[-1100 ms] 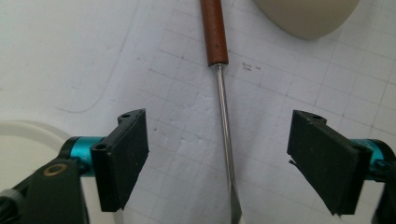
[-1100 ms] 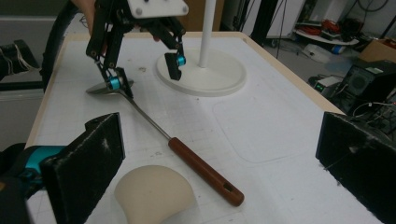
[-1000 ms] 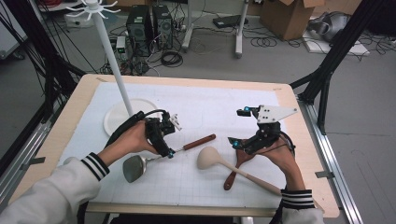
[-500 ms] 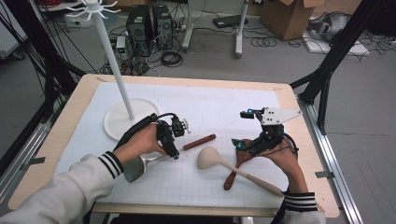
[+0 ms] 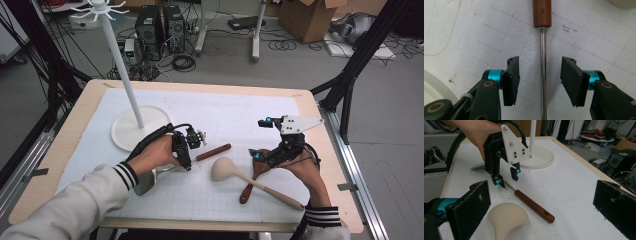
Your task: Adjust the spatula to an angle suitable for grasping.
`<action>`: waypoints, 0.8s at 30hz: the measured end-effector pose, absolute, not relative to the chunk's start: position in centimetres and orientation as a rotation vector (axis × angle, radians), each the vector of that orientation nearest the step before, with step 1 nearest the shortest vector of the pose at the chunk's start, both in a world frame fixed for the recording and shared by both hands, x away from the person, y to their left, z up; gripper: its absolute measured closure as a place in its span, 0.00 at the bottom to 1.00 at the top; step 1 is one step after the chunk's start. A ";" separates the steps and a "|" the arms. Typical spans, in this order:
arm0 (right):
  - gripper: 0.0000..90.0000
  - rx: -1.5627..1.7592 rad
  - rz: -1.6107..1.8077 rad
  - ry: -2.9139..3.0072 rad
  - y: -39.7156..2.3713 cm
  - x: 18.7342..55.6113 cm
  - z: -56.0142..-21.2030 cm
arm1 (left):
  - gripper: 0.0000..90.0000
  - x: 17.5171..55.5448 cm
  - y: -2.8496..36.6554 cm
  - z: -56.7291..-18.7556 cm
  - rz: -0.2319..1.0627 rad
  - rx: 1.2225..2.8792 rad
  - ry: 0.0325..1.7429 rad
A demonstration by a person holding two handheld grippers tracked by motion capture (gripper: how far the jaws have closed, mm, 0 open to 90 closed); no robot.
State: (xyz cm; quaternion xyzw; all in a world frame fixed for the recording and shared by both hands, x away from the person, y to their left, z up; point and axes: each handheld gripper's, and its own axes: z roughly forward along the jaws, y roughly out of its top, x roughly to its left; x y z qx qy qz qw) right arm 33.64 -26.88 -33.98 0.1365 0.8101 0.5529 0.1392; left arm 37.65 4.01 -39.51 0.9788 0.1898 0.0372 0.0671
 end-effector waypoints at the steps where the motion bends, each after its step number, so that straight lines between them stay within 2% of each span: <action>1: 0.00 0.400 1.595 2.350 -26.8 33.6 -34.0 | 0.56 37.7 4.0 -39.6 0.107 2.954 0.577; 11: 0.00 0.398 1.581 2.360 -26.8 33.7 -34.2 | 0.66 37.8 3.9 -39.9 0.088 2.978 0.586; 24: 0.00 0.394 1.572 2.367 -26.5 33.8 -34.3 | 0.72 37.9 3.8 -40.0 0.077 2.984 0.587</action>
